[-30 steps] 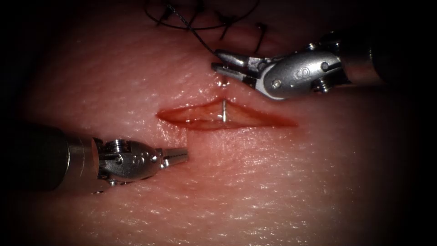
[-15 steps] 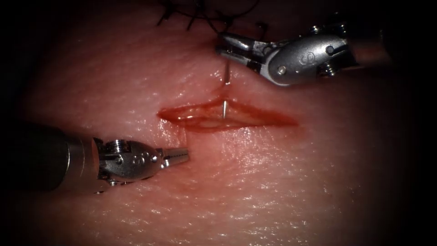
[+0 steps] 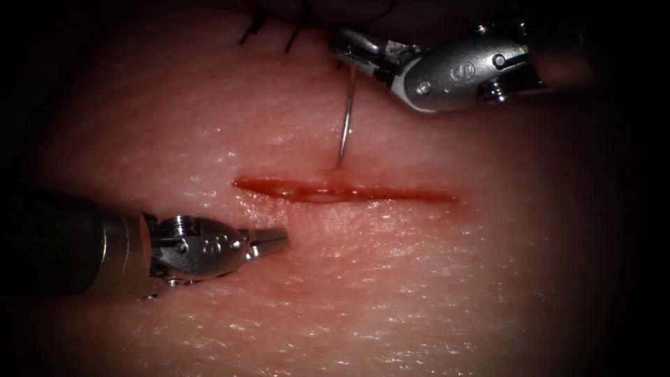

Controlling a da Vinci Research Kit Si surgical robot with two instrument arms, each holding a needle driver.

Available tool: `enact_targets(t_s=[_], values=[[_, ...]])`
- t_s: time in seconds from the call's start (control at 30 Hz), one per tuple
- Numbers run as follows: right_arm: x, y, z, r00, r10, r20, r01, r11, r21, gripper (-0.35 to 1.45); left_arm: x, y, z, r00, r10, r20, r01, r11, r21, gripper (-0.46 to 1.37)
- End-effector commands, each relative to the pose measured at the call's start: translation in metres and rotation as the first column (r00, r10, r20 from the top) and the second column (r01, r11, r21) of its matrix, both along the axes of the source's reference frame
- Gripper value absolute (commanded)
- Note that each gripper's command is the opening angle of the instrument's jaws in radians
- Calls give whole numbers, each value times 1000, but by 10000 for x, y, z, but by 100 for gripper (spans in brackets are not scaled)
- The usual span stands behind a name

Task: Wound Closure
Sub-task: Throw the needle through the skin atop the cut while the left gripper pushes down on the skin.

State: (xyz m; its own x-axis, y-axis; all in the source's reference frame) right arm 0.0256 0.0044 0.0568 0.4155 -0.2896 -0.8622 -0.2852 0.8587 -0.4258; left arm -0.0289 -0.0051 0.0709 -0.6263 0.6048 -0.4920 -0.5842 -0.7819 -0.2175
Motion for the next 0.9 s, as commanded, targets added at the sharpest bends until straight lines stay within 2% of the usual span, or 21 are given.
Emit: enact_targets(t_s=[0.03, 0.37, 0.57, 0.9], values=[[0, -1, 0, 1000, 7, -7, -7, 1000, 13, -35, 0, 0, 0, 1000, 3, 4, -3, 1000, 4, -45], [0, -12, -3, 999, -38, -11, 38, 997, 66, -35, 0, 0, 0, 1000, 3, 4, -3, 1000, 4, -45], [1, -25, -1, 998, -55, -11, 55, 994, 90, -35, 0, 0, 0, 1000, 3, 4, -3, 1000, 4, -45], [6, -24, -2, 999, -20, -48, 30, 978, 207, -35, 0, 0, 0, 1000, 3, 4, -3, 1000, 4, -45]])
